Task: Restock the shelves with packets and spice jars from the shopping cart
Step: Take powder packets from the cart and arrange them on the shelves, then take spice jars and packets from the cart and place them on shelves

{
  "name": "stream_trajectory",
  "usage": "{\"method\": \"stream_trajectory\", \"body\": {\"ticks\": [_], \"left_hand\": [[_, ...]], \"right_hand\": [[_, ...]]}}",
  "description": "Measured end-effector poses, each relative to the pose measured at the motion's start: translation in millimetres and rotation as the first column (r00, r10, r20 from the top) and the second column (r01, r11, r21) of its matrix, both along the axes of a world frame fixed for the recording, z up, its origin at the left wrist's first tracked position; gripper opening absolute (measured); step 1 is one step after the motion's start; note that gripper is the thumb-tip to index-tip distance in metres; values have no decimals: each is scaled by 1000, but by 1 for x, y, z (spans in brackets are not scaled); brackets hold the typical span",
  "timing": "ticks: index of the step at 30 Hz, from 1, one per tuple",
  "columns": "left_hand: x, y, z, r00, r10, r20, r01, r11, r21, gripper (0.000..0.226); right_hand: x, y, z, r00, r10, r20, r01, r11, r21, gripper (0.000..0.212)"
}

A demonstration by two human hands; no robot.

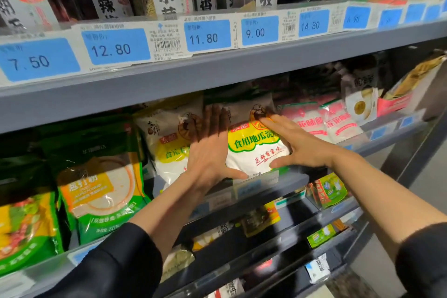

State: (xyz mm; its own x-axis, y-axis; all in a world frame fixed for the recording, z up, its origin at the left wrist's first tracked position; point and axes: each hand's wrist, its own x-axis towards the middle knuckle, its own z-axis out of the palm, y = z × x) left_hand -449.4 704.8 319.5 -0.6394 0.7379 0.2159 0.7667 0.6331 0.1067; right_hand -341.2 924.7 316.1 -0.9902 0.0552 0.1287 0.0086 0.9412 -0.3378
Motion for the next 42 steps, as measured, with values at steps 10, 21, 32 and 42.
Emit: {"method": "stream_trajectory", "body": {"ticks": [10,21,32,42], "left_hand": [[18,-10,-14,993,22,-115,-13,997,71,99],[103,-226,-71,986,169,5,-129,735,666,59],[258,-525,-141,448,837,314,-704,114,701,60],[400,-689,-204,-245,840,483,-822,-444,357,70]], "right_hand": [[10,-25,0,976,-166,-141,164,986,-27,102],[27,-295,-51,807,112,-579,-373,858,-353,64],[62,-616,-119,677,648,-349,-700,422,-575,68],[105,-817,-186,452,883,-128,-774,317,-548,55]]}}
